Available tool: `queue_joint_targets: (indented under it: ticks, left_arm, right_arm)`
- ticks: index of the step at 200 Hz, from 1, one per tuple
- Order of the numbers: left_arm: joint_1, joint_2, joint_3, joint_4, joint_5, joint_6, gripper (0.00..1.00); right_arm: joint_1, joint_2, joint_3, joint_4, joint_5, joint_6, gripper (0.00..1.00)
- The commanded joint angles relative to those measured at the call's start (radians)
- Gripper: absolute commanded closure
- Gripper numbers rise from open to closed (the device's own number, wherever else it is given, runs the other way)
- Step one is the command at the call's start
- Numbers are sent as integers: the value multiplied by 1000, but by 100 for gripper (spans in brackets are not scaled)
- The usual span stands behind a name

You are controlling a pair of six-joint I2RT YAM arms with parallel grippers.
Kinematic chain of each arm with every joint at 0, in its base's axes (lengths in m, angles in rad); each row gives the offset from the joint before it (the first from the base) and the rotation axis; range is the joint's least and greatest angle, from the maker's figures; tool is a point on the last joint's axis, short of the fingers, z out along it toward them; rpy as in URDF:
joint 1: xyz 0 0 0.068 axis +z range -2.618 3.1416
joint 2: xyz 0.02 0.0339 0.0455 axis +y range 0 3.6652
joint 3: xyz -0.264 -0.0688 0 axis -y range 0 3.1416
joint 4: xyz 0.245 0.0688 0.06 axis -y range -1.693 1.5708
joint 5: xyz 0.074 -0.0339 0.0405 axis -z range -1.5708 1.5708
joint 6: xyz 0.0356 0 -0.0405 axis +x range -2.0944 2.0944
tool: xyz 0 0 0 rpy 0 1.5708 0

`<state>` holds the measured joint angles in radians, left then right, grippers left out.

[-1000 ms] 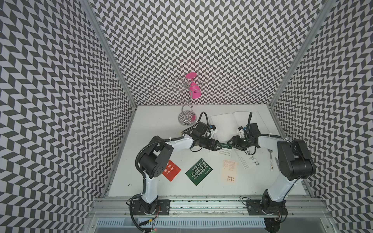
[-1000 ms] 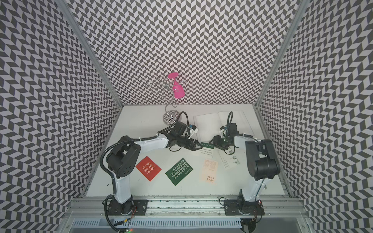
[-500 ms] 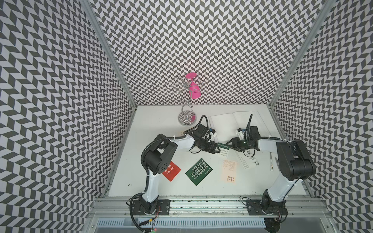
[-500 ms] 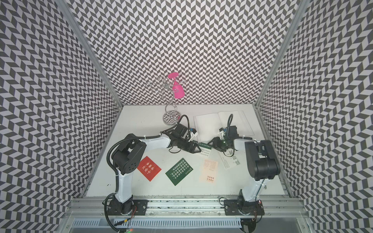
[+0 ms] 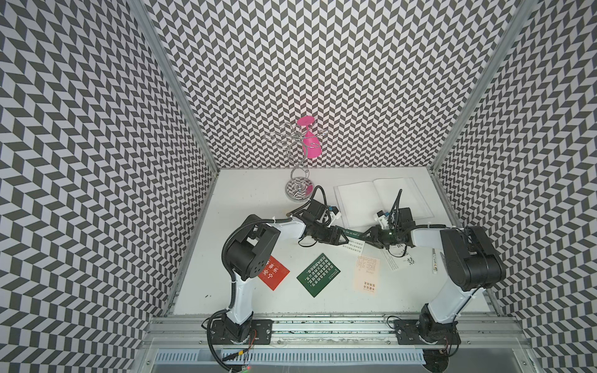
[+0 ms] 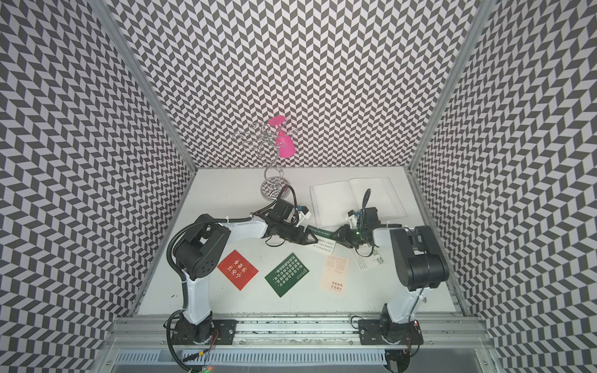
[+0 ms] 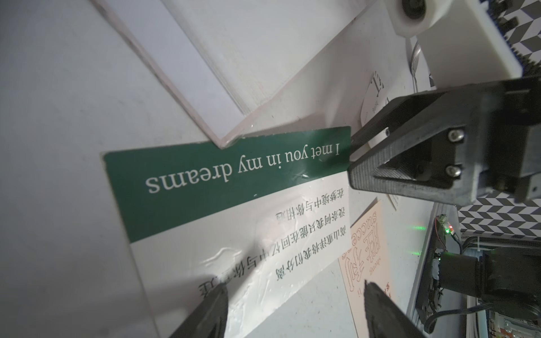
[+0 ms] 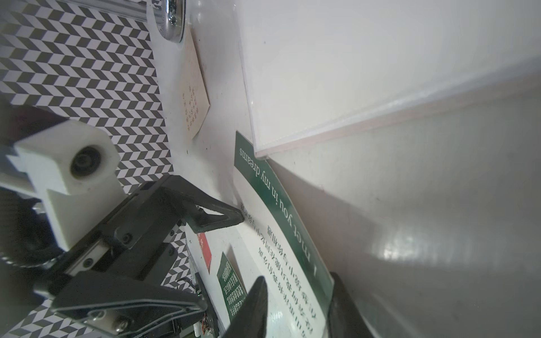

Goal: Place the photos into the photo albums
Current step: Pick up the photo at the center of the board.

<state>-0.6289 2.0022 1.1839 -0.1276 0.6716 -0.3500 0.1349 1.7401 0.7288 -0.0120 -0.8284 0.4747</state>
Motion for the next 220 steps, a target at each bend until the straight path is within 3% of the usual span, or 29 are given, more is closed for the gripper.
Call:
queue_joint_targets:
  ticks: [1, 48, 67, 79, 102, 156, 194, 220]
  left_arm:
    - [0, 9, -44, -30, -9, -40, 26]
    - [0, 4, -49, -15, 9, -66, 27]
    - [0, 0, -49, -11, 14, -70, 27]
    - [0, -14, -46, -10, 8, -70, 27]
    - [7, -67, -8, -24, -32, -58, 25]
    - [7, -167, 173, -95, -268, 11, 23]
    - [6, -149, 273, -87, -311, 12, 23]
    - [7, -122, 341, -61, -385, 25, 22]
  right_arm:
    - [25, -49, -31, 111, -49, 37, 74]
    - [67, -76, -91, 271, -39, 136, 75]
    - [77, -90, -116, 320, -23, 182, 86]
    - [77, -115, -128, 334, 6, 205, 99]
    - [76, -196, -96, 226, 85, 168, 100]
    - [75, -337, 108, -136, 222, 42, 100]
    - [73, -343, 245, -259, 232, -3, 100]
    - [51, -344, 323, -293, 398, -45, 100]
